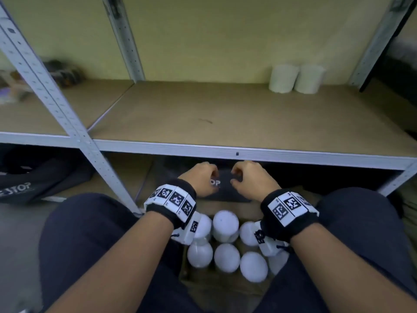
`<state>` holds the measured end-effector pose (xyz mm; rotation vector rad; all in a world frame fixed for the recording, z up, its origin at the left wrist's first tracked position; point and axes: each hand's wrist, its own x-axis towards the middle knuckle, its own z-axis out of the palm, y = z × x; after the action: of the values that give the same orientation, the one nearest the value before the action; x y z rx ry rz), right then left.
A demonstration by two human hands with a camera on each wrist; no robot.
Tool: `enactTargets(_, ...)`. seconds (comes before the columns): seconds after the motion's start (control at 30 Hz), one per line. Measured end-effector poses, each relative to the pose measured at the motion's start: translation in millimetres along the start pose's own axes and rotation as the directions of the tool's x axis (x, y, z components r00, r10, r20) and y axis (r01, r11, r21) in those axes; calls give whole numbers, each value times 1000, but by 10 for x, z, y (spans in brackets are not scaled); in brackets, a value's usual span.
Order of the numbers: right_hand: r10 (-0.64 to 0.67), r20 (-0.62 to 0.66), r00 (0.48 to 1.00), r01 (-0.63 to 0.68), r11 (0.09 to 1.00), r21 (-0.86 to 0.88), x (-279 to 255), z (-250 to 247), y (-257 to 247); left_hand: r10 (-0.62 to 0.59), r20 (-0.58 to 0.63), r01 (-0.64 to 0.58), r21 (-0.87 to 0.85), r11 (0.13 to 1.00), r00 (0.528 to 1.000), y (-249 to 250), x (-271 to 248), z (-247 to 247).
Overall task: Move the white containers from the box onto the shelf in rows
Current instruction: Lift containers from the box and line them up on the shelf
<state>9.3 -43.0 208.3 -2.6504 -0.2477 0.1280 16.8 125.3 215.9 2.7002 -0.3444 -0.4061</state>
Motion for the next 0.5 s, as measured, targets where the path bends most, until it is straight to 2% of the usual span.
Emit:
enactTargets(0.17, 56, 198, 979, -50, 998, -31, 160, 530, 144, -112, 167, 112, 9, 994, 980, -318, 180, 542)
enactTargets(0.3, 146, 379, 914, -88, 982, -165, 254, 981, 325, -194, 243, 191, 36, 981, 951, -529, 303, 940)
enactTargets(0.43, 218, 455, 863, -115, 963, -244, 268, 1406, 496, -230, 370, 215, 84, 973, 900, -784, 327, 1292)
enactTargets(0.5, 232, 499, 835, -116, 961, -253, 273, 1565, 553, -252, 391, 218, 130, 967, 885, -867, 323, 1415)
